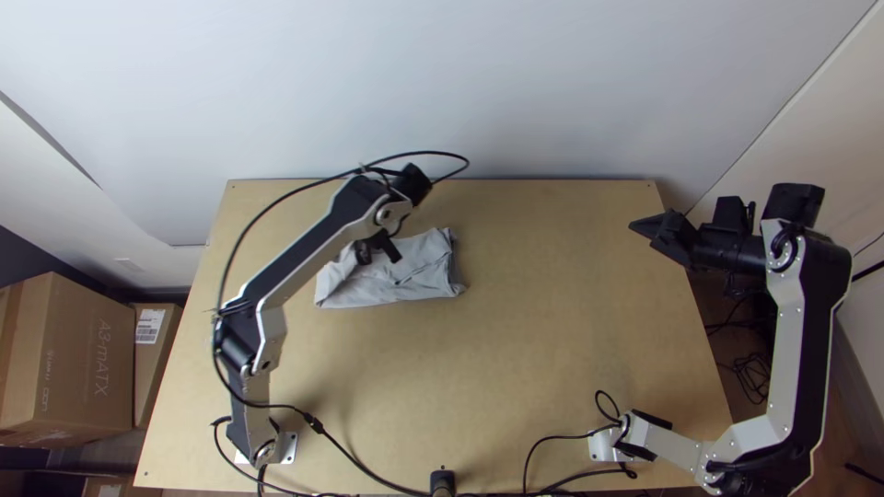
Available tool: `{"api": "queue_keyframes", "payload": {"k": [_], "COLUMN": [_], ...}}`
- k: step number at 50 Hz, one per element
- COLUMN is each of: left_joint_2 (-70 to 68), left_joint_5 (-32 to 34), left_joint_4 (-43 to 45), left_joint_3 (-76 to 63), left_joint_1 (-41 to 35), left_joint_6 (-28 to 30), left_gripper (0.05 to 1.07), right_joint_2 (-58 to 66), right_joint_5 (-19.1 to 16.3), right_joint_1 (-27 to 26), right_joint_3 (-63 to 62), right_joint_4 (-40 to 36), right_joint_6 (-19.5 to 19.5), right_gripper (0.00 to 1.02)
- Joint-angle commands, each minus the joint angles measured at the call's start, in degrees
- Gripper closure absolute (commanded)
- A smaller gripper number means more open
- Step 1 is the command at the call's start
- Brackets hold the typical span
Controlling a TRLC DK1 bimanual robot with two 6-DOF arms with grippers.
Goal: Fold the t-shirt
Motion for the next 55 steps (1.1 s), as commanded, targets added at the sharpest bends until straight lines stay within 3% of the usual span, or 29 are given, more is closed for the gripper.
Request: {"api": "queue_keyframes", "payload": {"k": [1,14,15,16,19,20,21,29,38,43,55], "left_joint_2": [4.36,13.06,13.67,14.29,16.4,17.28,18.16,18.77,14.2,9.81,-2.5], "left_joint_5": [-3.07,-5.17,-5.09,-5.09,-5.09,-5.09,-5.09,0.1,1.07,2.82,9.94], "left_joint_4": [-2.77,-2.86,-2.86,-2.86,-2.86,-2.69,-2.33,7.77,17.35,19.11,16.56], "left_joint_3": [5.47,7.93,7.93,7.93,8.72,9.25,10.39,13.82,14.17,14.43,14.08], "left_joint_1": [-3.37,-7.94,-8.65,-9.17,-10.58,-11.11,-11.55,-14.36,-13.39,-11.81,-5.92], "left_joint_6": [-4.71,-7.53,-7.61,-7.61,-8.58,-8.84,-9.2,-10.51,-13.5,-15.61,-20.18], "left_gripper": [1.05,1.03,0.97,0.83,0.25,0.14,0.1,0.1,0.1,0.1,0.1], "right_joint_2": [-3.05,-10.0,-10.35,-10.53,-11.05,-11.14,-11.32,-12.46,-12.99,-12.11,-0.24], "right_joint_5": [-0.47,-0.56,-0.56,-0.56,-0.65,-0.65,-0.65,-0.65,-0.74,-0.74,-0.65], "right_joint_1": [-0.75,-0.66,-0.66,-0.66,-0.66,-0.58,-0.49,0.57,2.5,6.98,20.43], "right_joint_3": [-1.62,-3.56,-3.73,-4.0,-5.14,-5.67,-6.28,-11.99,-17.97,-21.57,-21.22], "right_joint_4": [-0.78,-0.96,-0.96,-0.96,-0.96,-0.96,-0.96,-0.08,2.12,5.1,13.1], "right_joint_6": [-0.91,-1.0,-1.0,-1.0,-1.08,-1.17,-1.17,-1.96,-2.05,-1.08,7.0], "right_gripper": [0.03,0.03,0.03,0.03,0.03,0.03,0.03,0.03,0.03,0.03,0.03]}}
